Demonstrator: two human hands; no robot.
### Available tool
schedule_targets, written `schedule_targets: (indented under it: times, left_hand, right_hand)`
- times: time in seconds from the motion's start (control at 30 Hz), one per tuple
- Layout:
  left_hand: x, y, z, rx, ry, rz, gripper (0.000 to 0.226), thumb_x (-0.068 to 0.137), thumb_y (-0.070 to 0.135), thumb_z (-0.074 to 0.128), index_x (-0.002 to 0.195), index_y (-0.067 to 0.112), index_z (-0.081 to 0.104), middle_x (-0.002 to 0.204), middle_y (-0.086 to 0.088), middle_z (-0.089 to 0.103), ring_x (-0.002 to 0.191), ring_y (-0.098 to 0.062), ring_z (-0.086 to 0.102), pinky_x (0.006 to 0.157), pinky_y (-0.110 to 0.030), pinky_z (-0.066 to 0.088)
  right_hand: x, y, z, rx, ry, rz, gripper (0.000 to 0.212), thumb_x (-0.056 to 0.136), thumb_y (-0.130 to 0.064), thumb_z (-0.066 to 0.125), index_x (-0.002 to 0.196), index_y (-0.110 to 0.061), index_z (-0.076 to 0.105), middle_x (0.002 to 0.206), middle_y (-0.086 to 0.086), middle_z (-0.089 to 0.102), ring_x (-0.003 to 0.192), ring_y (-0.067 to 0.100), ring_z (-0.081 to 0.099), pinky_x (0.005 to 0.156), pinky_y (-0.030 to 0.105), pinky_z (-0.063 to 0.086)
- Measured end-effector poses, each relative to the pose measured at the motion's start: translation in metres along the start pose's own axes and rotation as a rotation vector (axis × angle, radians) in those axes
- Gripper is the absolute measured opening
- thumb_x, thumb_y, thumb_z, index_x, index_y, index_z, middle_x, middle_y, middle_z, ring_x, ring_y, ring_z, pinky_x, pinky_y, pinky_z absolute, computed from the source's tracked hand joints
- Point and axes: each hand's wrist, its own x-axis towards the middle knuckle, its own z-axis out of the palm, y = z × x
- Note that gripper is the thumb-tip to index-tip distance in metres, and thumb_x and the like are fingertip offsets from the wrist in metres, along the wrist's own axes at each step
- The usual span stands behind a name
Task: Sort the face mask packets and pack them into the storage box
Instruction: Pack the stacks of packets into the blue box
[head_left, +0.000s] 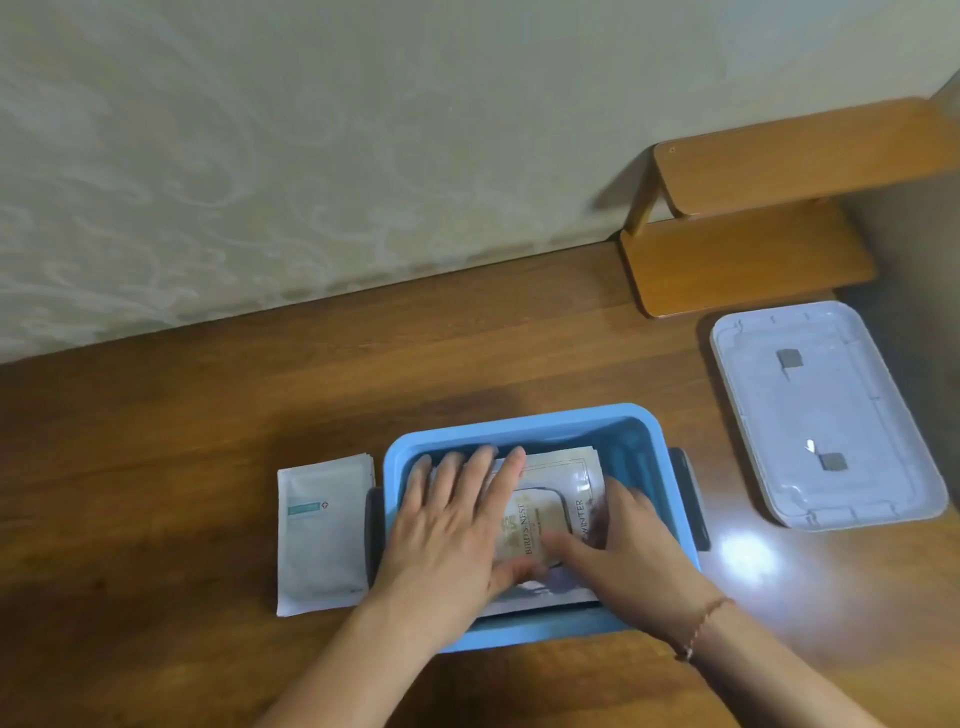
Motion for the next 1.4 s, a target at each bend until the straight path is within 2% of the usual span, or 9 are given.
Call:
schedule_targets:
  times: [0.1,0.23,0.4,0.6,0.73,0.93,1.13,1.3,1.4]
  left_hand:
    - [0.003,0.001,0.0,-0.007,0.008,0.017,0.091,0.077,0.081,0.001,0.146,0.032,-0.033,0.164,-0.003,0.001,0.15,-0.026,0.007,0.121,-0.047,0.0]
    - [0.005,-0.003,-0.002,-0.025,0.052,0.03,0.094,0.081,0.082,0.018,0.151,0.033,-0.02,0.16,0.002,0.011,0.146,-0.022,0.015,0.122,-0.047,0.009]
    - [0.005,-0.004,-0.003,-0.087,0.076,0.042,0.093,0.083,0.081,0.027,0.151,0.033,-0.014,0.158,0.008,0.014,0.143,-0.017,0.018,0.12,-0.045,0.014]
    - [0.006,-0.008,0.001,-0.07,0.099,0.038,0.089,0.085,0.079,0.025,0.153,0.03,-0.005,0.151,0.008,0.027,0.133,-0.018,0.031,0.114,-0.041,0.027]
    - [0.007,-0.007,0.002,-0.062,0.111,0.042,0.089,0.085,0.078,0.023,0.154,0.026,-0.001,0.146,0.005,0.034,0.129,-0.02,0.038,0.112,-0.042,0.032]
    - [0.001,-0.009,0.002,-0.127,0.273,0.058,0.075,0.091,0.06,0.036,0.148,0.012,0.03,0.134,-0.003,0.054,0.118,-0.023,0.054,0.103,-0.043,0.046]
    - [-0.016,-0.013,0.005,-0.112,0.393,0.05,0.056,0.098,0.049,0.04,0.141,0.013,0.046,0.134,-0.005,0.055,0.122,-0.026,0.054,0.111,-0.057,0.033]
    - [-0.023,-0.02,0.007,-0.024,0.254,-0.106,0.063,0.098,0.056,0.023,0.142,0.017,0.046,0.137,-0.001,0.057,0.125,-0.024,0.055,0.115,-0.065,0.012]
    - [-0.019,-0.023,0.003,-0.042,0.218,-0.14,0.059,0.099,0.051,0.019,0.138,0.019,0.049,0.131,0.002,0.061,0.12,-0.02,0.059,0.114,-0.067,0.013]
  right_hand:
    - [0.001,0.005,0.001,0.03,-0.017,-0.009,0.033,0.077,-0.046,0.066,0.104,-0.035,0.05,0.106,-0.007,0.056,0.098,0.009,0.057,0.083,0.032,0.054]
    - [0.01,0.001,0.001,0.277,-0.082,0.146,0.039,0.083,-0.046,0.066,0.11,-0.024,0.049,0.097,0.0,0.071,0.082,0.013,0.071,0.065,0.022,0.056]
    - [0.027,0.008,0.002,0.494,-0.105,0.209,0.075,0.058,-0.077,0.062,0.115,-0.029,0.063,0.104,-0.005,0.074,0.096,0.016,0.071,0.091,0.044,0.055]
    - [0.02,0.001,0.0,0.552,-0.26,0.104,0.031,0.096,-0.038,0.055,0.121,-0.021,0.064,0.111,0.0,0.073,0.105,0.017,0.069,0.098,0.042,0.051]
    - [0.02,0.002,0.0,0.53,-0.207,0.127,0.038,0.09,-0.045,0.063,0.119,-0.021,0.064,0.108,-0.001,0.074,0.101,0.017,0.07,0.094,0.042,0.053]
    - [0.0,-0.013,-0.007,0.287,0.004,0.037,0.034,0.084,-0.04,0.07,0.107,-0.024,0.051,0.092,-0.009,0.066,0.079,-0.001,0.066,0.066,0.016,0.051]
    - [-0.01,-0.01,-0.009,0.118,0.007,-0.026,0.037,0.081,-0.039,0.073,0.1,-0.024,0.045,0.091,-0.005,0.06,0.077,0.003,0.061,0.063,0.015,0.047]
    - [0.004,-0.008,-0.005,0.321,-0.02,0.112,0.03,0.082,-0.043,0.072,0.097,-0.025,0.053,0.089,-0.002,0.062,0.078,0.009,0.062,0.069,0.025,0.05]
    - [0.013,-0.008,-0.004,0.362,-0.018,0.145,0.03,0.084,-0.043,0.069,0.102,-0.024,0.055,0.088,0.001,0.057,0.082,0.016,0.063,0.075,0.032,0.054]
